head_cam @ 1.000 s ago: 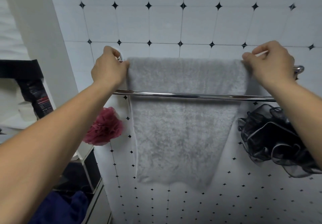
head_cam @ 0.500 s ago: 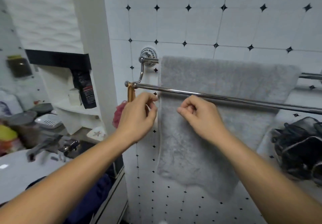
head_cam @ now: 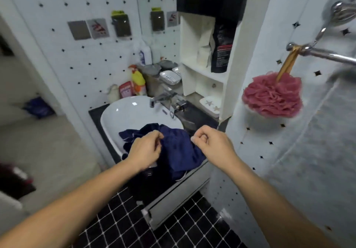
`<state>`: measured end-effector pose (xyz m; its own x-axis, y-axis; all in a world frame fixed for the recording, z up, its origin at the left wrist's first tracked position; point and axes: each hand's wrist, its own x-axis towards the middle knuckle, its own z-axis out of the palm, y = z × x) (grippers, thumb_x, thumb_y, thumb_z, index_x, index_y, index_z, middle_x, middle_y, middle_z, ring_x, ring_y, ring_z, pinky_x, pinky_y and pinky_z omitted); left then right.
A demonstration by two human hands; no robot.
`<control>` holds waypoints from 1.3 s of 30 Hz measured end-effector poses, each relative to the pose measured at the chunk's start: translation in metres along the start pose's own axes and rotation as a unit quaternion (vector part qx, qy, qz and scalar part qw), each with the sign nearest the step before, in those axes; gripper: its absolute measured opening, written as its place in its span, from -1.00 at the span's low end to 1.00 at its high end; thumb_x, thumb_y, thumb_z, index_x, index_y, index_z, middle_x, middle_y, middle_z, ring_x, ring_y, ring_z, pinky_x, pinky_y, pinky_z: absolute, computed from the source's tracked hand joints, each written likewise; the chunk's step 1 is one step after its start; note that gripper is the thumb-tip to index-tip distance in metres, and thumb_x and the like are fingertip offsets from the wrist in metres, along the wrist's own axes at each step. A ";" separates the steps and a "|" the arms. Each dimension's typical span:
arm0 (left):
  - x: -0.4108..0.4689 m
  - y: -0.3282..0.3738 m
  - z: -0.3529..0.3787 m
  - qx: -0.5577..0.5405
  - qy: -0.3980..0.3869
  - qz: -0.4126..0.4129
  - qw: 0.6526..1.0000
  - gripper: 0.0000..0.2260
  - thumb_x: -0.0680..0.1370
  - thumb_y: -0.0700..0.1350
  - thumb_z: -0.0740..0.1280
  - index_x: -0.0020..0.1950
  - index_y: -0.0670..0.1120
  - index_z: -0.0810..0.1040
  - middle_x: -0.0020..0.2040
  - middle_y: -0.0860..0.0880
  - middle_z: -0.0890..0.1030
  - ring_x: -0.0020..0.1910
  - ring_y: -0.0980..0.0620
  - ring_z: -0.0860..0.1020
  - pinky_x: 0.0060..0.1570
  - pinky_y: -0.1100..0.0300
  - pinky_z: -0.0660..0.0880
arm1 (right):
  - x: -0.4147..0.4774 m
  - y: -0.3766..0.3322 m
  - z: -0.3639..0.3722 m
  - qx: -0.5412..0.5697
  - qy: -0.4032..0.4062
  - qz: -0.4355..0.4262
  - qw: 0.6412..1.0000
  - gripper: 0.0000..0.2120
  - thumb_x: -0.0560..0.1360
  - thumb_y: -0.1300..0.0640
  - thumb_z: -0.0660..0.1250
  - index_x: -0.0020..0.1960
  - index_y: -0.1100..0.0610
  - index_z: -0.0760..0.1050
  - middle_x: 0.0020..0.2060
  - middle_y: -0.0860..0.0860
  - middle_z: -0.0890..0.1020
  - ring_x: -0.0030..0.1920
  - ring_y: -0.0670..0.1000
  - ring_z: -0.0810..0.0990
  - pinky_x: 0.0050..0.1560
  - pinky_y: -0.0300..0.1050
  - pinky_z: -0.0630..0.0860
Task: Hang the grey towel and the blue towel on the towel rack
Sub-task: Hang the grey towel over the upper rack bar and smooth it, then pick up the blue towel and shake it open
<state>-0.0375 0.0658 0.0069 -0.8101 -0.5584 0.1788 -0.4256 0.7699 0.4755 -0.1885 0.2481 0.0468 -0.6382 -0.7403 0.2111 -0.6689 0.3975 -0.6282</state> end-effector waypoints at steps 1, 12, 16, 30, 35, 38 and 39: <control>-0.004 -0.023 -0.002 0.011 -0.007 -0.026 1.000 -0.75 0.50 -0.17 0.31 0.17 -0.03 0.50 -0.08 0.04 0.64 -0.07 -0.11 0.62 -0.03 0.02 0.51 | 0.005 -0.004 0.018 0.000 -0.023 0.000 1.000 -0.85 0.45 -0.15 0.32 -0.17 -0.09 0.49 -0.38 -0.14 0.55 -0.27 -0.14 0.52 -0.21 -0.11 0.49; 0.050 -0.215 0.016 0.047 -0.099 -0.103 0.989 -0.69 0.56 -0.14 0.25 0.30 -0.01 0.47 0.08 -0.01 0.64 0.03 -0.10 0.63 0.10 -0.01 0.53 | 0.081 0.020 0.198 -0.119 -0.176 0.207 0.955 -0.35 0.44 -0.27 0.32 0.39 0.05 0.32 0.27 0.10 0.44 0.23 0.16 0.47 0.12 0.03 0.48; 0.090 -0.259 0.028 0.073 -0.189 -0.051 0.978 -0.64 0.56 -0.12 0.24 0.37 -0.03 0.42 0.17 -0.03 0.62 0.12 -0.07 0.60 0.15 0.05 0.49 | 0.097 0.032 0.250 -0.130 -0.190 0.346 0.910 -0.17 0.40 -0.23 0.39 0.49 0.12 0.12 0.36 0.21 0.30 0.31 0.30 0.38 0.25 0.08 0.43; 0.132 -0.207 0.065 -0.005 -0.315 0.158 0.936 -0.59 0.49 0.01 0.38 0.33 0.04 0.48 0.24 0.00 0.50 0.21 -0.03 0.50 0.23 -0.01 0.44 | 0.094 0.002 0.211 0.164 0.078 0.474 0.862 -0.77 0.30 0.36 0.17 -0.36 0.13 0.53 -0.46 0.02 0.55 -0.37 0.07 0.51 -0.33 -0.17 0.39; 0.087 -0.107 0.062 -0.161 -0.368 0.198 0.894 -0.37 0.40 0.01 0.44 0.42 0.03 0.31 0.31 0.02 0.47 0.12 0.05 0.52 0.23 0.06 0.47 | 0.034 -0.042 0.146 0.362 0.212 0.468 0.778 -0.86 0.07 0.33 0.15 -0.47 0.13 0.38 -0.63 -0.04 0.33 -0.56 -0.03 0.28 -0.50 -0.26 0.16; 0.039 -0.055 0.051 -0.278 -0.389 0.207 0.854 -0.37 0.41 0.09 0.39 0.45 0.13 0.28 0.27 0.11 0.49 0.15 0.11 0.52 0.26 0.06 0.47 | -0.016 -0.057 0.103 0.390 0.304 0.488 0.720 -0.79 0.24 0.35 0.18 -0.46 0.13 0.23 -0.69 -0.08 0.25 -0.54 -0.04 0.24 -0.56 -0.31 0.18; 0.022 -0.039 0.045 -0.316 -0.397 0.213 0.835 -0.39 0.42 0.16 0.37 0.45 0.17 0.29 0.28 0.14 0.49 0.20 0.14 0.51 0.29 0.07 0.45 | -0.036 -0.059 0.088 0.414 0.330 0.499 0.686 -0.73 0.35 0.38 0.13 -0.45 0.14 0.21 -0.70 -0.08 0.27 -0.54 -0.03 0.27 -0.55 -0.30 0.24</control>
<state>-0.0570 0.0369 -0.0460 -0.9526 0.2980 -0.0607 0.0632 0.3895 0.9188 -0.0925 0.2036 0.0099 -0.8376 0.1911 -0.5118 0.4978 -0.1190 -0.8591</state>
